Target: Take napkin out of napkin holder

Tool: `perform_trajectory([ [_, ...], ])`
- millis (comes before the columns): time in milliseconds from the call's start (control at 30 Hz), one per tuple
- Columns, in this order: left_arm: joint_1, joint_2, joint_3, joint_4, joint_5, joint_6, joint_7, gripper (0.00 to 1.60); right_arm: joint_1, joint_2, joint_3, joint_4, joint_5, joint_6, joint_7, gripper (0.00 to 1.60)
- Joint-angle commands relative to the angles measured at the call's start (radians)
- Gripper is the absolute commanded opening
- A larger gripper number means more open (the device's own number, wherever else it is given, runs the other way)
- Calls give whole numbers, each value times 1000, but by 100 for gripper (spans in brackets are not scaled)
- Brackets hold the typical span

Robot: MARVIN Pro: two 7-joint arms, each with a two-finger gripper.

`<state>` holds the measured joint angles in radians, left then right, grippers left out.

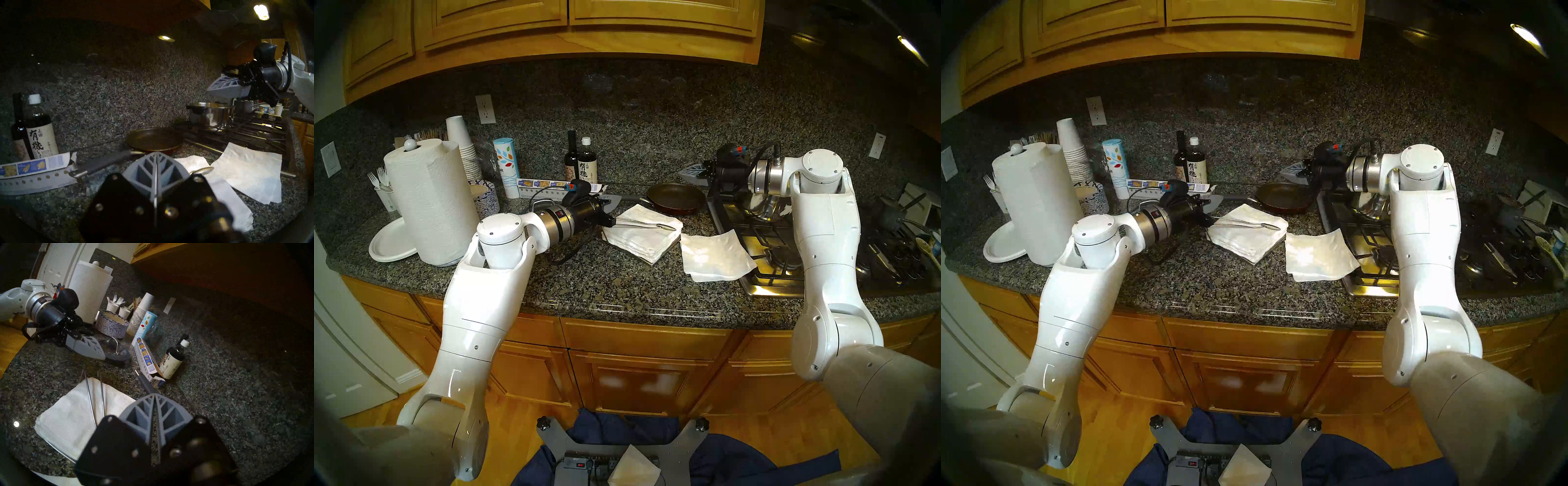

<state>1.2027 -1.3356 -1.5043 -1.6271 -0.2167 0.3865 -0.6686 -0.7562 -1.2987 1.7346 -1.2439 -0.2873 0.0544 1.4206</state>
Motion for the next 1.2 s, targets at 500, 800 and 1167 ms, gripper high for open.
perform_trajectory([
  [500, 29, 24, -67, -136, -16, 14, 26, 144, -73, -4, 53, -141, 12, 57, -5, 65],
  [800, 46, 12, -70, -133, -18, 12, 46, 160, -75, -6, 55, -145, 10, 60, -7, 65],
  [1167, 47, 12, -69, -134, -18, 11, 50, 160, -76, -7, 56, -146, 9, 61, -6, 65],
])
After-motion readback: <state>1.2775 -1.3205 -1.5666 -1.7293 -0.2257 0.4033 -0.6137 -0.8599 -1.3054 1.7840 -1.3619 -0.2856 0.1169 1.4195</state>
